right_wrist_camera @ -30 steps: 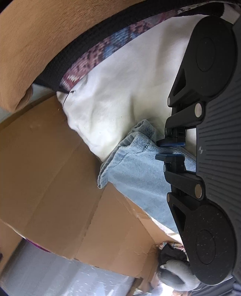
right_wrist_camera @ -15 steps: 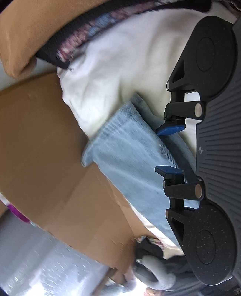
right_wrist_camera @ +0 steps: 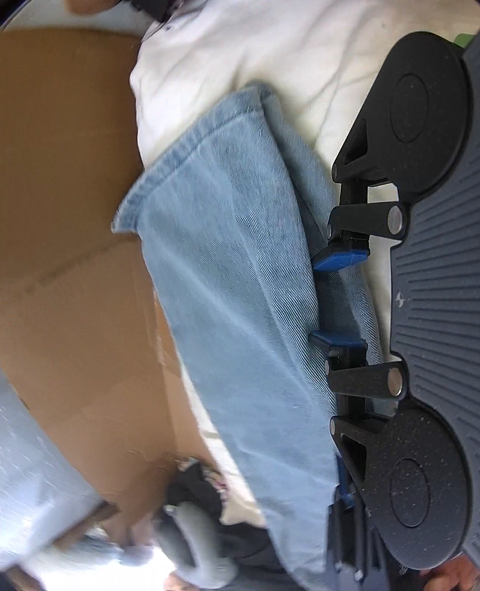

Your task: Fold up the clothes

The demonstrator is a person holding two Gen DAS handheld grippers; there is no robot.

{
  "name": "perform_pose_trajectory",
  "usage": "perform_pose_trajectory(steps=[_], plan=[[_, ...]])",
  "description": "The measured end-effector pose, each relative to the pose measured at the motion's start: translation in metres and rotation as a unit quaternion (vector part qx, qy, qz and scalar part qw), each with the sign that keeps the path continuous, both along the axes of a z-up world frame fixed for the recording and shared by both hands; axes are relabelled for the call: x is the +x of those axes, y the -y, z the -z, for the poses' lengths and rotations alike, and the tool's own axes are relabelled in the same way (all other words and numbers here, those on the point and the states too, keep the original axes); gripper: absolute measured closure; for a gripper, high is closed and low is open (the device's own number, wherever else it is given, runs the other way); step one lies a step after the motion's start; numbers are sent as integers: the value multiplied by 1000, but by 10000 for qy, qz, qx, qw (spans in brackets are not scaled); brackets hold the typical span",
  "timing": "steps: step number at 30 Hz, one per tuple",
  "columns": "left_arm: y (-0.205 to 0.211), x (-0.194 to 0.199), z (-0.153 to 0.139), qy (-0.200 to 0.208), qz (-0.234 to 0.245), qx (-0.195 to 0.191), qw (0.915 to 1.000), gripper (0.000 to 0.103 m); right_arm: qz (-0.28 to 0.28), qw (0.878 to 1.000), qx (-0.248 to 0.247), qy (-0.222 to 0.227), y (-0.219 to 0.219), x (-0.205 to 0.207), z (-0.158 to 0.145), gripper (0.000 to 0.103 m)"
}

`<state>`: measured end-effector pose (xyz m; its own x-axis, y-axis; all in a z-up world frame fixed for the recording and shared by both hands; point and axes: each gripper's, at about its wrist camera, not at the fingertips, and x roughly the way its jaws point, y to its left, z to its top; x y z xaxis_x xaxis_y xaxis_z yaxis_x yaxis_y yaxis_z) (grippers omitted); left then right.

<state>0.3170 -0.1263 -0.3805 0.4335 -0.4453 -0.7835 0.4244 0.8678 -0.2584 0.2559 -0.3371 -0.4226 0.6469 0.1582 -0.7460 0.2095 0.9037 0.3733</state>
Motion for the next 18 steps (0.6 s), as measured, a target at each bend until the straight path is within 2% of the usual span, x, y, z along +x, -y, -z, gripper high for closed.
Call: perform_pose_trajectory(steps=[7, 13, 18], plan=[[4, -3, 2, 29, 119, 46, 9999, 97, -409, 9970, -621, -232, -21, -8, 9, 63], [20, -15, 22, 84, 507, 550, 9972, 96, -351, 9978, -499, -273, -12, -17, 13, 69], [30, -25, 28, 331, 693, 884, 9931, 93, -265, 9984, -401, -298, -4, -19, 11, 69]])
